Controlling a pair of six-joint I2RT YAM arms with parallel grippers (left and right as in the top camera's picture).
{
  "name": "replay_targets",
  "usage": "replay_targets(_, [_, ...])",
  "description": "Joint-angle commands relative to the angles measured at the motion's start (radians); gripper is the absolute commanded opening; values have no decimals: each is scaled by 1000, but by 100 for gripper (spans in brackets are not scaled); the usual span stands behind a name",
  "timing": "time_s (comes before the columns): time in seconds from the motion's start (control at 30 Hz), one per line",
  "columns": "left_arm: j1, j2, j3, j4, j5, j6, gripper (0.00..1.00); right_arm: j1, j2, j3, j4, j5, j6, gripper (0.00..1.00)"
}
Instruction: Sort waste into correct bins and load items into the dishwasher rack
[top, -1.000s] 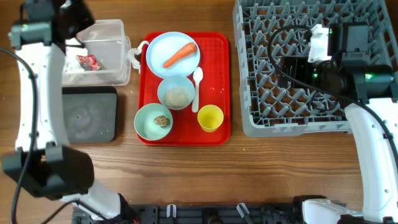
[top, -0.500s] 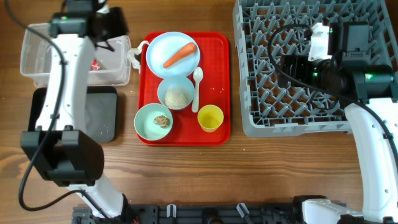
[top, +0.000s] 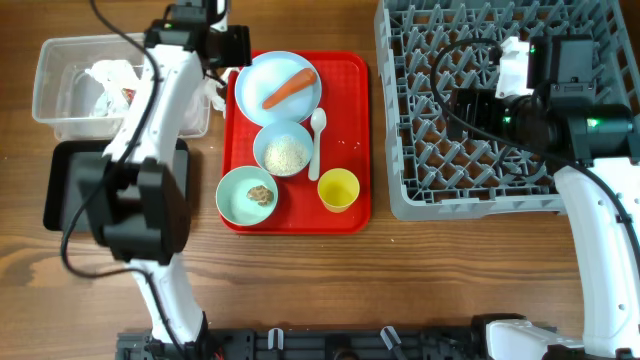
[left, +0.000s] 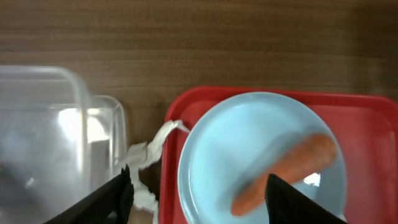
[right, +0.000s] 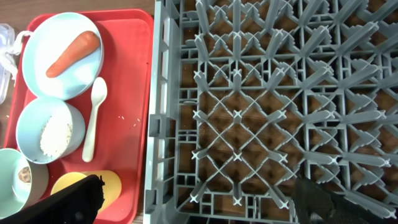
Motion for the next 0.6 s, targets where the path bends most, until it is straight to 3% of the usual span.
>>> replay_targets(0.0, [0, 62, -3, 45, -18, 23, 70, -4, 8, 14, 3, -16, 15, 100])
replay_targets(0.27, [0, 132, -3, 134, -17, 23, 73, -4, 8, 14, 3, -16, 15, 100])
replay_targets(0.57, [2, 200, -3, 168, -42, 21, 66, -4, 8, 14, 3, -16, 14, 100])
